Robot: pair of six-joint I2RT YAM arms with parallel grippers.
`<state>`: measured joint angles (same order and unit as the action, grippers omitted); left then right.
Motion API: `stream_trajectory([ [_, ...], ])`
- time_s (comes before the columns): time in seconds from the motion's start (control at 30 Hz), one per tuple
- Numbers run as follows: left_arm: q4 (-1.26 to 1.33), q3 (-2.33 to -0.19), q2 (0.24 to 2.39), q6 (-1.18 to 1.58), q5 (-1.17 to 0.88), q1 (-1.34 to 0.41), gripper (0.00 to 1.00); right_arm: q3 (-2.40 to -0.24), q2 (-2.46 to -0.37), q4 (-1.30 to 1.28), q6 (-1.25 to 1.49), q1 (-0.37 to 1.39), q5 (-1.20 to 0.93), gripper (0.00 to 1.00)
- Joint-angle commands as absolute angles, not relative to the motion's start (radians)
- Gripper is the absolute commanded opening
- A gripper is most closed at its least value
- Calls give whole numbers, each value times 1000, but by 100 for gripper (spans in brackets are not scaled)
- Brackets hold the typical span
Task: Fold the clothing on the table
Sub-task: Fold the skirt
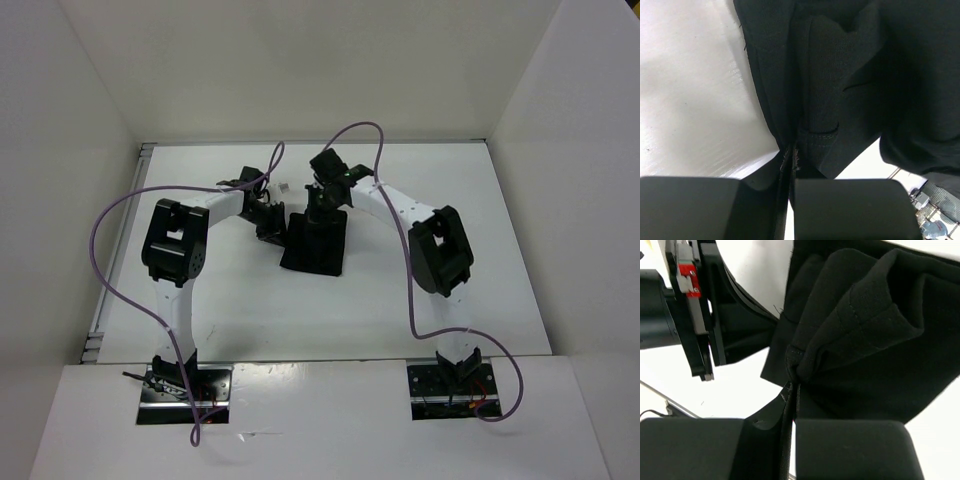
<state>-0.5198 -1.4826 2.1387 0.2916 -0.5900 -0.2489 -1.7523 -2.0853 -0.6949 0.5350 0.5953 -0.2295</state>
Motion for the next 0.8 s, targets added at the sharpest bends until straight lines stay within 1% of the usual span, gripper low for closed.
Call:
stream_trajectory([
  [0.0, -520, -1459, 2175, 276, -581, -253, 8, -1833, -2120, -657, 546, 618, -249, 0],
  [0.27, -520, -1459, 2175, 276, -600, -253, 8, -1900, -2177, -675, 546, 656, -270, 0],
  [0.57, -511, -1459, 2175, 276, -600, -253, 8, -1919, -2227, -684, 546, 676, -290, 0],
  [0.6, -511, -1459, 2175, 276, -600, -253, 8, -1919, -2236, -696, 546, 676, -290, 7],
  [0.67, -522, -1459, 2175, 285, -559, -253, 8, -1946, -2237, -696, 534, 676, -328, 31],
  [0.7, -531, -1468, 2151, 285, -542, -253, 8, -1947, -2237, -680, 523, 676, -350, 41],
  [0.77, -531, -1479, 2119, 296, -496, -210, 8, -1947, -2169, -640, 514, 676, -391, 45],
])
